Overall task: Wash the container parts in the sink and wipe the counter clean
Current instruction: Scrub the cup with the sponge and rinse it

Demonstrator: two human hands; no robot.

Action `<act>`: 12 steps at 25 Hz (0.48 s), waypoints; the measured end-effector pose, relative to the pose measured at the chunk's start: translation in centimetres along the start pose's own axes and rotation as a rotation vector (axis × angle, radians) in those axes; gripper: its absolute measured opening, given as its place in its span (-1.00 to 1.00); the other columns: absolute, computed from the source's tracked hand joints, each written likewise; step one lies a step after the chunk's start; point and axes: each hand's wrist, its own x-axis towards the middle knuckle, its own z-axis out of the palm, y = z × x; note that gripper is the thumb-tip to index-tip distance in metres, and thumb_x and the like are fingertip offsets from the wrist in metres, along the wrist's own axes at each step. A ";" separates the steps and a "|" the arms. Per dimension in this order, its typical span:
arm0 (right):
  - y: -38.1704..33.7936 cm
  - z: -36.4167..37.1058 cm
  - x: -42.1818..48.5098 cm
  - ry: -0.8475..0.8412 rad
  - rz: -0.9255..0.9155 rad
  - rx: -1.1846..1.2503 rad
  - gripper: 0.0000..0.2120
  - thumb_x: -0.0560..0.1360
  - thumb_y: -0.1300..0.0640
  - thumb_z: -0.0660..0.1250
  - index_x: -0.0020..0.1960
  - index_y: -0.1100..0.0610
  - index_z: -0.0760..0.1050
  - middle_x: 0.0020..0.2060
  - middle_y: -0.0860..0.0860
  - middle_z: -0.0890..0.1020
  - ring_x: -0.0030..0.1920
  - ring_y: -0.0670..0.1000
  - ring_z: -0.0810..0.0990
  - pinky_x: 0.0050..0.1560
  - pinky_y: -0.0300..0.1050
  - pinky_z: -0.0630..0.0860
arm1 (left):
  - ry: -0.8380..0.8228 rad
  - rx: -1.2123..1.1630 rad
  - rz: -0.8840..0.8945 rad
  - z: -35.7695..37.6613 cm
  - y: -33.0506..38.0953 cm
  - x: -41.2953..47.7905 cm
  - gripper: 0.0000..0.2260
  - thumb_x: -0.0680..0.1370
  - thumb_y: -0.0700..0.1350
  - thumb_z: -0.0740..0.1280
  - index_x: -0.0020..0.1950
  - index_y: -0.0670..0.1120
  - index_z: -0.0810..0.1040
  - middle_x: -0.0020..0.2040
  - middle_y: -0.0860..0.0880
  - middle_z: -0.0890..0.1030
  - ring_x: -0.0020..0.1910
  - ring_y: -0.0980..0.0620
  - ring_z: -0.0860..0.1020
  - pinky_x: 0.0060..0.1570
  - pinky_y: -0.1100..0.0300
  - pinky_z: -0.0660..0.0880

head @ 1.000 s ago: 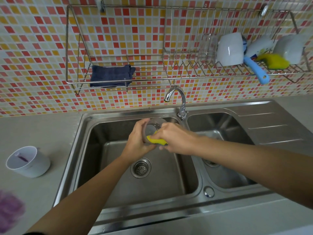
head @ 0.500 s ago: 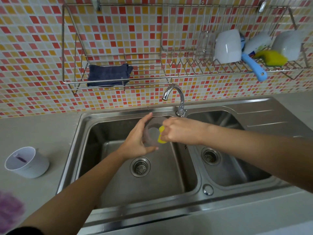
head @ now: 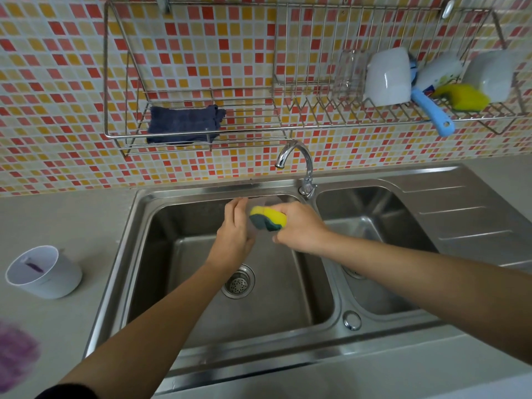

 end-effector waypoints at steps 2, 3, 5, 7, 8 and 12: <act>1.1 0.4 0.3 0.092 -0.025 -0.003 -0.66 0.38 0.23 0.40 0.14 0.03 0.57 -0.04 0.05 0.67 -0.05 0.05 0.58 -0.15 -0.29 0.37 | -0.025 -0.038 -0.076 0.1 -0.6 -0.5 -0.30 0.33 -0.36 0.40 0.41 -0.23 0.19 0.36 -0.18 0.25 0.15 -0.21 0.48 0.04 0.06 0.49; 1.7 0.7 0.5 0.142 -0.037 0.014 -0.67 0.41 0.18 0.39 0.17 0.03 0.56 -0.01 0.04 0.67 0.00 0.07 0.59 -0.11 -0.30 0.35 | -0.045 -0.091 -0.135 0.2 -1.1 -0.8 -0.30 0.32 -0.35 0.41 0.40 -0.21 0.20 0.33 -0.17 0.27 0.15 -0.18 0.47 0.04 0.10 0.48; 2.9 1.3 0.9 0.219 -0.036 0.079 -0.67 0.45 0.13 0.36 0.22 0.03 0.52 0.02 0.04 0.67 0.00 0.07 0.59 -0.17 -0.37 0.29 | -0.121 -0.281 -0.311 0.4 -2.0 -1.4 -0.26 0.25 -0.29 0.47 0.36 -0.12 0.23 0.25 -0.11 0.36 0.17 -0.11 0.46 0.07 0.15 0.47; 4.1 2.0 1.4 0.256 -0.007 0.145 -0.68 0.47 0.14 0.34 0.23 0.05 0.50 -0.03 0.06 0.66 -0.10 0.04 0.56 -0.24 -0.34 0.26 | -0.164 -0.580 -0.500 0.6 -2.5 -2.0 -0.18 0.14 -0.19 0.55 0.30 0.04 0.23 0.19 -0.03 0.46 0.15 -0.03 0.51 0.10 0.05 0.53; 4.8 2.5 1.6 0.275 0.019 0.181 -0.69 0.48 0.15 0.34 0.23 0.06 0.50 -0.05 0.07 0.65 -0.14 0.02 0.53 -0.26 -0.33 0.26 | -0.165 -0.714 -0.559 0.8 -2.7 -2.3 -0.16 0.11 -0.19 0.55 0.28 0.10 0.22 0.19 -0.02 0.48 0.15 -0.01 0.52 0.10 0.03 0.54; 6.6 3.3 2.9 0.410 0.014 0.358 -0.67 0.47 0.14 0.36 0.23 0.06 0.47 -0.03 0.00 0.59 0.01 0.05 0.56 -0.09 -0.31 0.37 | -0.153 -0.989 -0.565 0.5 -2.7 -2.5 -0.18 0.15 -0.30 0.53 0.26 0.13 0.25 0.19 0.01 0.47 0.17 0.01 0.50 0.10 0.08 0.53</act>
